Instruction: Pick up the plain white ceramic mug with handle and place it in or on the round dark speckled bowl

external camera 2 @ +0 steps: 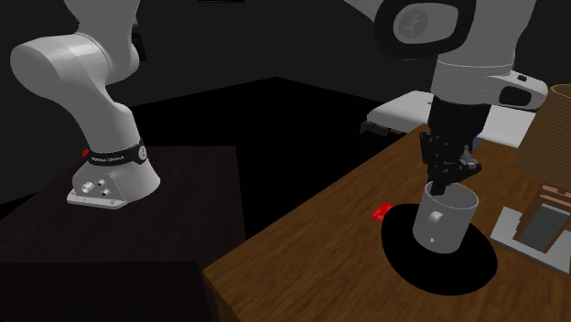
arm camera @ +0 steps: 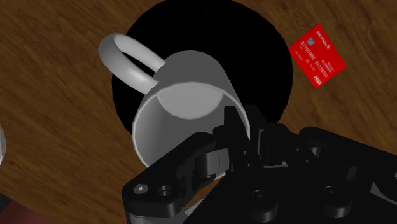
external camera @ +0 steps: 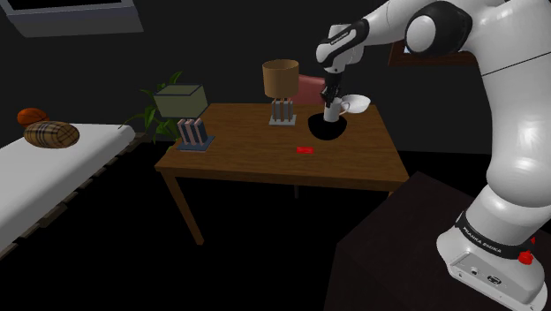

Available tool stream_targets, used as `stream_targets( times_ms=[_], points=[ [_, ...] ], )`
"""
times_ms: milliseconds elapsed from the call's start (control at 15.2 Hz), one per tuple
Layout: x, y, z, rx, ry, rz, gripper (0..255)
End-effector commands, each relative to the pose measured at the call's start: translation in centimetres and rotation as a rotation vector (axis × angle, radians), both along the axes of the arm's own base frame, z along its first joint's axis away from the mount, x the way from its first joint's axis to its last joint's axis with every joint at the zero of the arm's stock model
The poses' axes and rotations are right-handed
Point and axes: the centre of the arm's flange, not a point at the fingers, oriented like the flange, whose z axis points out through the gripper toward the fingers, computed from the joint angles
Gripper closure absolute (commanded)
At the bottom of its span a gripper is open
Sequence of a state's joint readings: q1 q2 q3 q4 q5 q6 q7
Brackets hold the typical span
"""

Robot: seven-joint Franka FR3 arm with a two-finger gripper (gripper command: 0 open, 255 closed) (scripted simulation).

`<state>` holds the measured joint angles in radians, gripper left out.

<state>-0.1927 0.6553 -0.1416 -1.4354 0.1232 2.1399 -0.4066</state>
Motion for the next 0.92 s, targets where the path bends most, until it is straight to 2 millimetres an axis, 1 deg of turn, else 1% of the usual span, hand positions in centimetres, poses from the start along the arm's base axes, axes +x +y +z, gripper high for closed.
stream_targets(
  times_ms=[0, 528, 594, 858],
  points=[
    [-0.01, -0.05, -0.96, 0.000, 0.000, 0.000, 255],
    [0.00, -0.06, -1.00, 0.000, 0.000, 0.000, 255],
    [0.00, -0.06, -1.00, 0.000, 0.000, 0.000, 0],
    [0.00, -0.05, -1.00, 0.000, 0.000, 0.000, 0]
  ],
)
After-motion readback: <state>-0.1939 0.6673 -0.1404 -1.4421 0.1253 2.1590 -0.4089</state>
